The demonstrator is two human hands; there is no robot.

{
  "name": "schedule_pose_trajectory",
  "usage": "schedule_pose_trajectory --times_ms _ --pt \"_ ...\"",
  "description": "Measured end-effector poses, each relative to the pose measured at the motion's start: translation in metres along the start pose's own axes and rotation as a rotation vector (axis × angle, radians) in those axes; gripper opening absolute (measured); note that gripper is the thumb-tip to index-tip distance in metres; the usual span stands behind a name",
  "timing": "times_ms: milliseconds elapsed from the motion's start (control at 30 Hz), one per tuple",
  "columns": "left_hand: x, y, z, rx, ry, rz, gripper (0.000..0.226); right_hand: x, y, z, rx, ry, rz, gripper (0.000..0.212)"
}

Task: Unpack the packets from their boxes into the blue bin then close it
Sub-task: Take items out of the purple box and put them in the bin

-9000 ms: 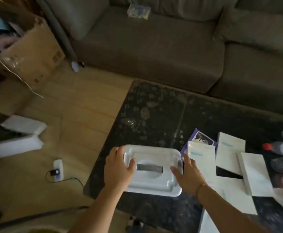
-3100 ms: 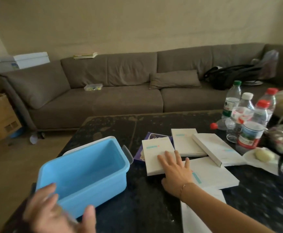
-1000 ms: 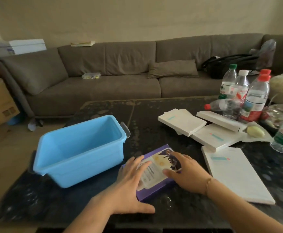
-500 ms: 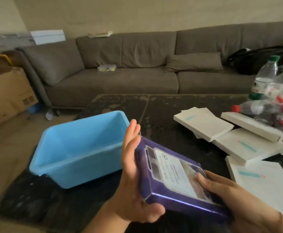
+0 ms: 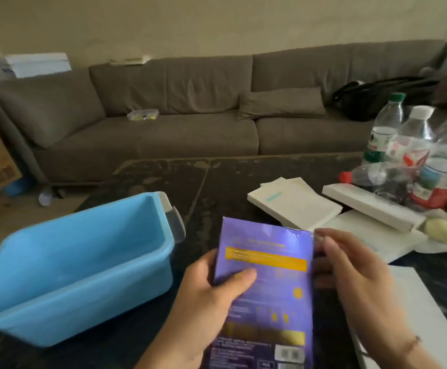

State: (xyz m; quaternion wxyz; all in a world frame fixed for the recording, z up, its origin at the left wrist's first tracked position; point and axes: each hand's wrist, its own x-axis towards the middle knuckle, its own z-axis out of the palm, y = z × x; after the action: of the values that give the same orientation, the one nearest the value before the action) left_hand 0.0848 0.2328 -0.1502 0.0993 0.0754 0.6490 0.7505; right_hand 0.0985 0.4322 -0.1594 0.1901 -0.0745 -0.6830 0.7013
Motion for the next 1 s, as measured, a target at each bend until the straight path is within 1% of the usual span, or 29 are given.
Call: schedule_pose_trajectory --times_ms 33,67,133,167,200,300,433,500,633,700,767,900,1000 --pt "0.0 -0.001 0.001 0.045 0.015 0.005 0.028 0.005 -0.006 0.004 -0.068 0.061 -0.14 0.01" --pt "0.001 -0.002 0.002 0.096 0.032 0.002 0.028 0.007 -0.008 0.007 -0.135 0.065 -0.3 0.009" --pt "0.0 -0.003 0.003 0.15 0.02 0.007 0.029 0.006 0.001 0.006 -0.326 -0.017 -0.552 0.02" --pt "0.0 -0.003 0.003 0.172 0.007 0.011 0.03 0.005 0.003 0.006 -0.417 -0.051 -0.622 0.024" --pt "0.0 -0.004 0.003 0.196 -0.004 0.017 0.031 0.008 0.002 0.01 -0.45 -0.078 -0.662 0.026" --pt "-0.001 -0.005 0.003 0.224 -0.032 0.018 0.029 0.012 0.002 0.014 -0.47 -0.086 -0.628 0.02" --pt "-0.002 -0.005 0.002 0.267 -0.076 0.044 0.028 0.013 0.005 0.013 -0.464 -0.043 -0.658 0.017" --pt "-0.003 -0.004 0.002 0.274 -0.091 0.052 0.027 0.012 0.006 0.014 -0.515 -0.008 -0.716 0.018" --pt "-0.007 -0.002 0.001 0.297 -0.118 0.068 0.027 0.008 0.01 0.015 -0.752 0.091 -0.909 0.014" --pt "-0.009 -0.001 0.001 0.306 -0.133 0.07 0.027 0.006 0.011 0.017 -0.811 0.111 -0.957 0.014" --pt "-0.01 0.001 0.002 0.298 -0.151 0.069 0.027 0.004 0.008 0.022 -0.833 0.105 -0.938 0.018" --pt "-0.013 0.003 0.002 0.299 -0.194 0.065 0.029 0.005 0.002 0.024 -0.917 0.061 -0.828 0.012" --pt "-0.013 0.003 0.001 0.31 -0.196 0.035 0.028 0.005 -0.008 0.02 -0.9 -0.003 -0.699 0.021"
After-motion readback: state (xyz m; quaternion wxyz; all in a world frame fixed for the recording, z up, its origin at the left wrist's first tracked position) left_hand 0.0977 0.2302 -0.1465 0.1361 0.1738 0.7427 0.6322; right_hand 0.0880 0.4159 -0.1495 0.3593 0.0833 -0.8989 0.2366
